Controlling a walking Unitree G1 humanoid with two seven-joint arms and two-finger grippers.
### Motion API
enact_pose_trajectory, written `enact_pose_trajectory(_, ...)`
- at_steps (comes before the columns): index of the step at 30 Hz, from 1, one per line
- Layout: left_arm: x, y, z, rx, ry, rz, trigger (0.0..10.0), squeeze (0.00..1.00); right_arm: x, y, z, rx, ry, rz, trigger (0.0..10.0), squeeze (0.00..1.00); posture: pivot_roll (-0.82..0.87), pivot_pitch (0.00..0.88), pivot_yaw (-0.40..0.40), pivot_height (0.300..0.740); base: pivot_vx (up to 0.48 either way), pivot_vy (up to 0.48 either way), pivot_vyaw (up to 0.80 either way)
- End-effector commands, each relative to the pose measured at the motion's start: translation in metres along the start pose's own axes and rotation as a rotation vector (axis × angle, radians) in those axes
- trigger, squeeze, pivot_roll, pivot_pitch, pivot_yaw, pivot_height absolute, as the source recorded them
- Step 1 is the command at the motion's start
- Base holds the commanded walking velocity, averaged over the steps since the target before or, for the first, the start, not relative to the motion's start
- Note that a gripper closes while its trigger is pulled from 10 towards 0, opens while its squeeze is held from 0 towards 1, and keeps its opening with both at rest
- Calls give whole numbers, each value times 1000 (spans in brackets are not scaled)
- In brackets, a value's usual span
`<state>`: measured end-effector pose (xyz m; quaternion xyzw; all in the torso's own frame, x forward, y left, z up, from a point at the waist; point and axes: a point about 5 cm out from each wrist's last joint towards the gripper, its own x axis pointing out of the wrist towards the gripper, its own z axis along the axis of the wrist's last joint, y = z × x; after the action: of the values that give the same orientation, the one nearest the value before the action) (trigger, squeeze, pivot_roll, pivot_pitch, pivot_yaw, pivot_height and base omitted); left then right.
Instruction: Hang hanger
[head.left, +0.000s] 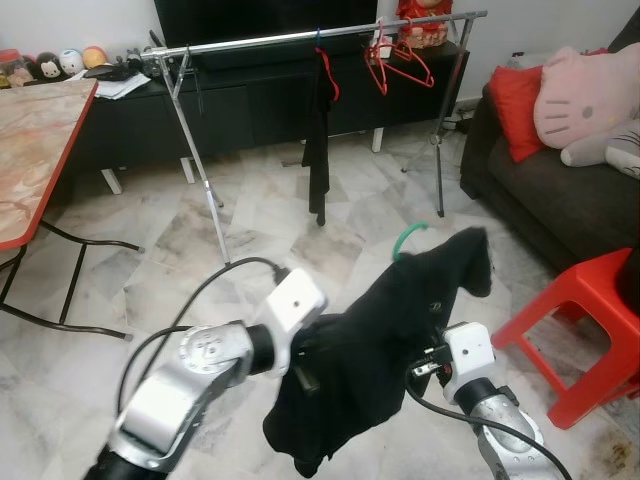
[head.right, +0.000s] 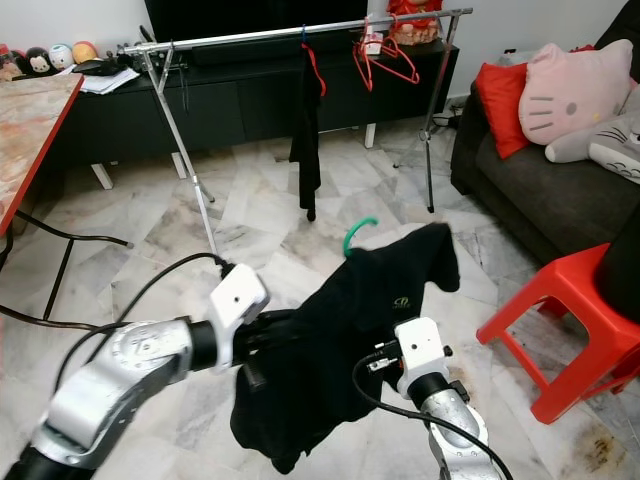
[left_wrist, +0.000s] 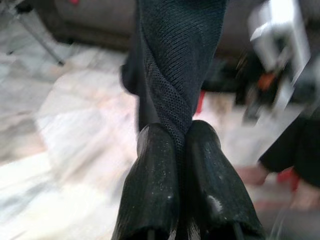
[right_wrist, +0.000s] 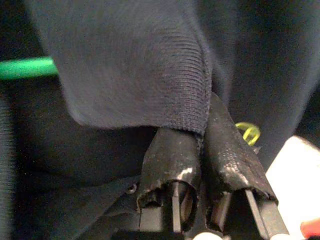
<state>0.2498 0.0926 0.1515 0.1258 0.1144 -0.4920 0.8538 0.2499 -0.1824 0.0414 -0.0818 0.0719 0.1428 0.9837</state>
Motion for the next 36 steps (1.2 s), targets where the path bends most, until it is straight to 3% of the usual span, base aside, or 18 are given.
enact_pose_trajectory(1,-6,5,-9,63,58,23,10000,0,4,0,4,-2,-11,8,0,0,-25,0,-9,740,0,0,0)
enact_pose_trajectory(7,-22,23,-44,136,275,121,10000,0,4,-1,4,-11,-4,18,0,0,-24,0,-11,740,0,0,0)
enact_pose_trajectory(11,-32,30,-58,178,350,148,10000,0,5,-1,4,-19,4,27,0,0,-26,0,-15,740,0,0,0)
enact_pose_trajectory(16,-49,32,-62,245,354,60,10000,0,5,-2,3,-30,15,38,0,0,-24,0,-20,740,0,0,0)
enact_pose_trajectory(17,-66,37,-61,245,332,-5,10000,0,5,-4,3,-45,26,49,0,0,-19,0,-22,740,0,0,0)
enact_pose_trajectory(21,-77,41,-58,254,311,-47,10000,0,6,-5,1,-49,34,50,0,0,-18,0,-23,740,0,0,0)
enact_pose_trajectory(24,-96,39,-59,224,332,-184,10000,0,7,-4,0,-52,43,60,0,0,-13,0,-26,740,0,0,0)
enact_pose_trajectory(27,-99,40,-58,234,319,-196,10000,0,8,-4,0,-52,44,62,0,0,-14,0,-28,740,0,0,0)
enact_pose_trajectory(28,-102,42,-55,222,246,-197,10000,0,7,-4,-1,-50,50,66,0,0,-16,0,-32,740,0,0,0)
enact_pose_trajectory(33,-110,37,-61,271,256,-282,10000,0,7,-5,-3,-55,64,72,0,0,-17,0,-36,740,0,0,0)
enact_pose_trajectory(36,-111,40,-56,291,210,-272,10000,0,7,-6,-4,-63,70,78,0,0,-19,0,-36,740,0,0,0)
